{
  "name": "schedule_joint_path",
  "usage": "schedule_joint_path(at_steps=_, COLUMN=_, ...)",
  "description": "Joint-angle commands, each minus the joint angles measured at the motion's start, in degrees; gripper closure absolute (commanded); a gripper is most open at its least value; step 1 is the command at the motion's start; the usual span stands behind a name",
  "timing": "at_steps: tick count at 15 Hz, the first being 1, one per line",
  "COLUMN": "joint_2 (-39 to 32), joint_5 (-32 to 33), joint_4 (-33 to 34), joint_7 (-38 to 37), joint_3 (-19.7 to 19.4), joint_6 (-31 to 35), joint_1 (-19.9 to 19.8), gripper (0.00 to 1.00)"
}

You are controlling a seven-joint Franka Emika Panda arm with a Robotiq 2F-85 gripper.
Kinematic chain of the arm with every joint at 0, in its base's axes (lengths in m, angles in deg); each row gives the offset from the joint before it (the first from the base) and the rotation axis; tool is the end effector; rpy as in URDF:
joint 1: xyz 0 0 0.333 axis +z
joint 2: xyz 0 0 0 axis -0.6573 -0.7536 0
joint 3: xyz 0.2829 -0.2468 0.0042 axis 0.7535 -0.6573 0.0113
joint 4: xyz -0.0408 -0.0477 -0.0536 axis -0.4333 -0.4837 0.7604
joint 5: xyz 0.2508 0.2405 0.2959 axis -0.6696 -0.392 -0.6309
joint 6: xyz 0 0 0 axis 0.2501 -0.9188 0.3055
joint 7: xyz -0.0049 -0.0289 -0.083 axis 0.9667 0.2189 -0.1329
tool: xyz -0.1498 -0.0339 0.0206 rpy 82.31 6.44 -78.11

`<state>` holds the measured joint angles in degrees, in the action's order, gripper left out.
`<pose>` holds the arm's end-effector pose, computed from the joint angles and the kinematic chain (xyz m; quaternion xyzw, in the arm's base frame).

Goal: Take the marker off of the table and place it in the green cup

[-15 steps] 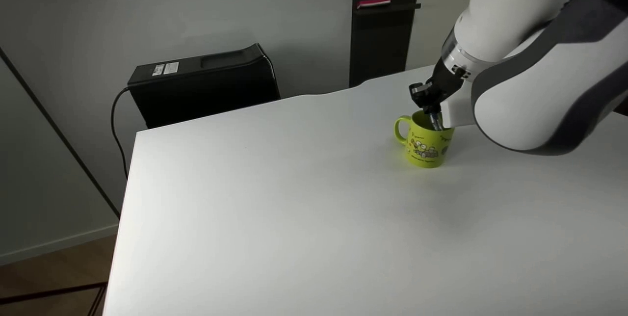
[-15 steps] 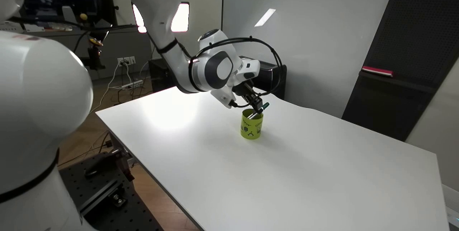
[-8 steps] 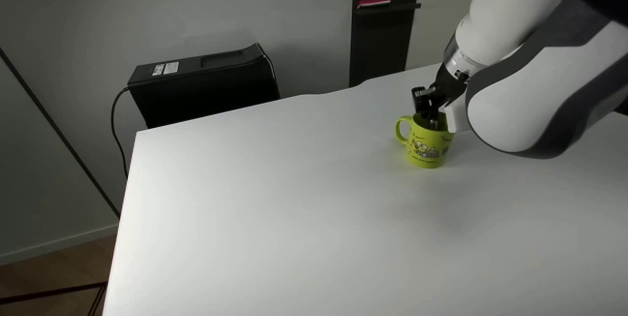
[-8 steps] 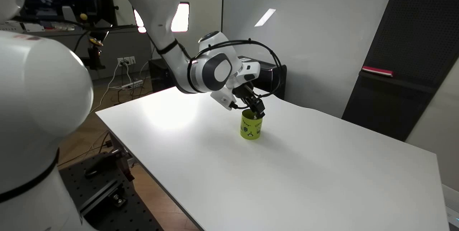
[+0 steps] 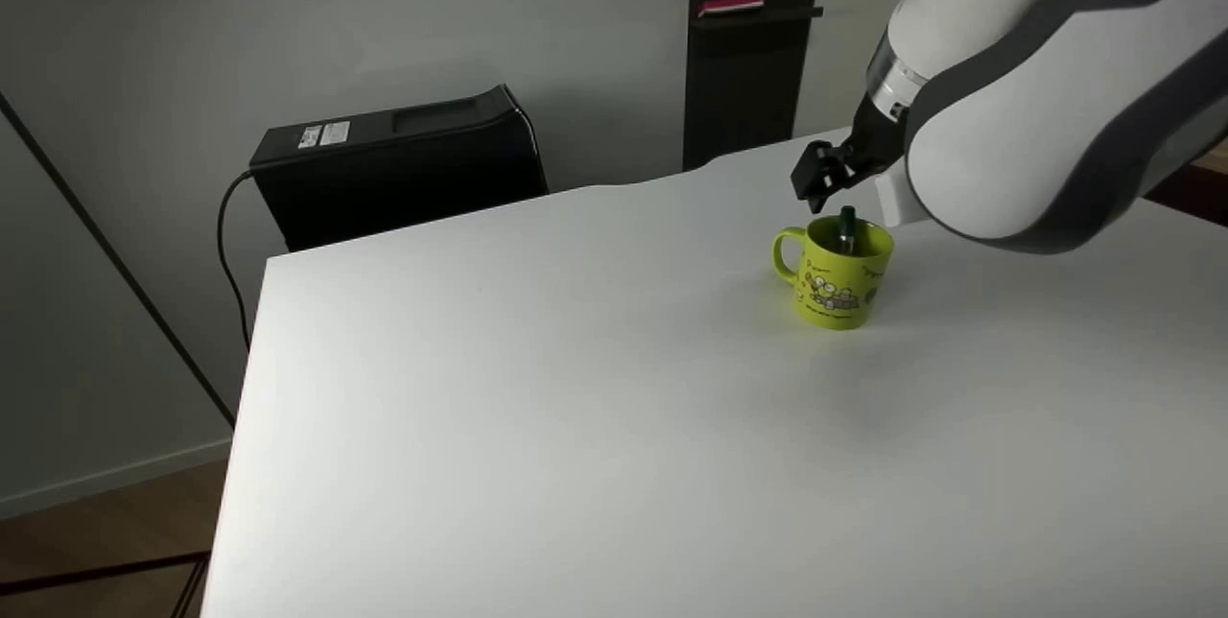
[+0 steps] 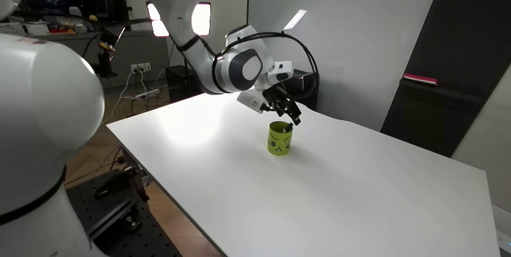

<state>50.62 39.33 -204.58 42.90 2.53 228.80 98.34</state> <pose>0.6386 0.0772 0.1578 0.9472 -0.1337 0.2665 0.1183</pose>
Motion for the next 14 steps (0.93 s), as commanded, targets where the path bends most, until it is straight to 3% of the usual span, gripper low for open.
schedule_joint_path(at_steps=1, joint_2=8.77, joint_5=5.71, joint_4=1.11, joint_7=5.18, joint_3=1.14, joint_6=-8.67, joint_1=-3.24, gripper=0.0)
schedule_joint_path(at_steps=5, joint_2=17.21, joint_5=14.41, joint_4=3.66, joint_7=9.38, joint_3=8.13, joint_6=-21.07, joint_1=-11.86, gripper=0.0)
schedule_joint_path(at_steps=10, joint_2=23.2, joint_5=18.93, joint_4=7.29, joint_7=15.6, joint_3=27.1, joint_6=-37.35, joint_1=-31.36, gripper=0.0)
schedule_joint_path(at_steps=11, joint_2=22.27, joint_5=22.34, joint_4=6.03, joint_7=10.01, joint_3=28.42, joint_6=-32.33, joint_1=-32.49, gripper=0.0)
schedule_joint_path(at_steps=12, joint_2=22.95, joint_5=21.89, joint_4=6.5, joint_7=11.68, joint_3=31.64, joint_6=-34.75, joint_1=-35.73, gripper=0.0)
schedule_joint_path(at_steps=14, joint_2=23.52, joint_5=21.7, joint_4=6.79, joint_7=13.01, joint_3=33.47, joint_6=-36.13, joint_1=-37.88, gripper=0.0)
